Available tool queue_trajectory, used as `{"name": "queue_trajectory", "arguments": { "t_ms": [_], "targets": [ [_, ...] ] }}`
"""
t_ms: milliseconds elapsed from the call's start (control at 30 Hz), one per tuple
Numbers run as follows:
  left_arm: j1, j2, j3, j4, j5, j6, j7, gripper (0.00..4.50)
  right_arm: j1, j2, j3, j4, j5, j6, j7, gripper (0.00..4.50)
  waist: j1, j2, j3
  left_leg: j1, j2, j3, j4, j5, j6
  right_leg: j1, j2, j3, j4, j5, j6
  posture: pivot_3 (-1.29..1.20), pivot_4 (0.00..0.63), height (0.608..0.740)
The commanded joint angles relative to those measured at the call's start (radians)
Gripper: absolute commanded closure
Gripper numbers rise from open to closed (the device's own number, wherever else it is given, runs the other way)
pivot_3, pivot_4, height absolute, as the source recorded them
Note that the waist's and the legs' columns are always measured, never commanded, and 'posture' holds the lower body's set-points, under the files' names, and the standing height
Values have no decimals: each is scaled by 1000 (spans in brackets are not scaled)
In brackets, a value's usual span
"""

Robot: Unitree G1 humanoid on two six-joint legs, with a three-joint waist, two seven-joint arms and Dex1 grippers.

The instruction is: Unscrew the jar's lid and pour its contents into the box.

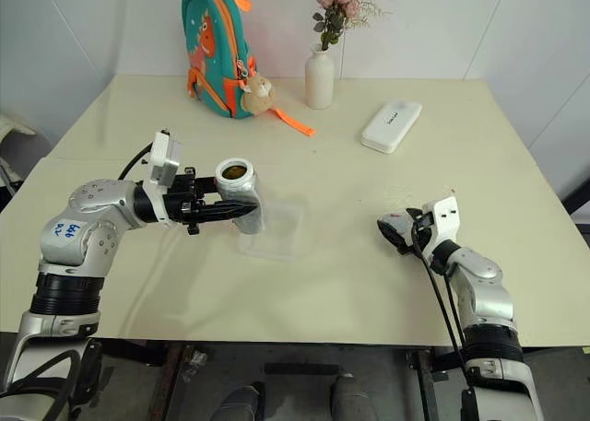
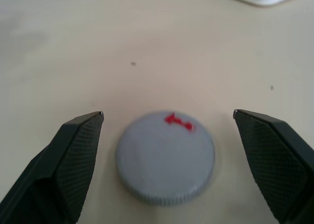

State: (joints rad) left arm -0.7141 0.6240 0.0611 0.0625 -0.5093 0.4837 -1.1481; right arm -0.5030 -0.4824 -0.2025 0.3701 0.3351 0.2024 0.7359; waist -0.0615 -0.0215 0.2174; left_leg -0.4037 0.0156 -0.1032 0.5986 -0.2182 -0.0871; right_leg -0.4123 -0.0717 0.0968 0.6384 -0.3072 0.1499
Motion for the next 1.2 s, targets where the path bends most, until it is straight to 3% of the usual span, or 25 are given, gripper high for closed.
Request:
{"name": "queue_trajectory", "arguments": {
  "t_ms": [33, 267, 433, 833, 1000, 1133, 1200],
  "targets": [
    [-22, 18, 38, -4, -17, -9, 9, 2569, -90, -49, -5, -183, 101, 101, 74, 58, -1, 0, 0, 0, 0, 0, 0, 0, 0, 0, 0, 0, 0, 0, 0, 0, 150, 740],
    [-42, 55, 66, 27, -1, -32, 26, 2569, -164, -163, 112, -538, 268, 392, 233, 58, 6, 0, 0, 0, 0, -1, -1, 0, 0, 0, 1, 0, -1, 0, 0, 0, 150, 740],
    [-24, 105, 80, 26, 41, -75, 43, 2569, -157, -226, 117, -690, 368, 502, 282, 58, 9, 0, 0, -2, 0, -1, 0, -1, 0, 0, 0, 0, -3, 0, 0, 0, 150, 740],
    [28, 73, 15, -19, 240, -204, 264, 2569, -74, -186, 151, -703, 320, 447, 224, 58, 7, 0, 0, -1, 0, -1, 1, -1, 1, 1, 0, 0, -2, 0, 0, 0, 150, 740],
    [-7, 56, -62, 35, 468, -401, 442, 2569, -85, -153, 146, -657, 293, 416, 198, 58, 10, -1, 0, -1, 0, -1, 2, -1, 1, 1, 0, 0, -2, 0, 0, 0, 150, 740],
    [-38, 75, -185, 79, 779, -690, 650, 2569, -81, -128, 158, -636, 270, 392, 186, 58, 14, -1, 0, -1, 0, -1, 2, -1, 1, 1, 0, 0, -2, 0, 1, 0, 150, 740],
    [-71, 130, -264, 99, 1016, -861, 810, 2569, -82, -114, 154, -632, 270, 392, 174, 58, 16, -1, 0, -2, 0, -1, 2, -1, 1, 1, 0, 0, -3, 0, 1, 0, 150, 740]
  ]
}}
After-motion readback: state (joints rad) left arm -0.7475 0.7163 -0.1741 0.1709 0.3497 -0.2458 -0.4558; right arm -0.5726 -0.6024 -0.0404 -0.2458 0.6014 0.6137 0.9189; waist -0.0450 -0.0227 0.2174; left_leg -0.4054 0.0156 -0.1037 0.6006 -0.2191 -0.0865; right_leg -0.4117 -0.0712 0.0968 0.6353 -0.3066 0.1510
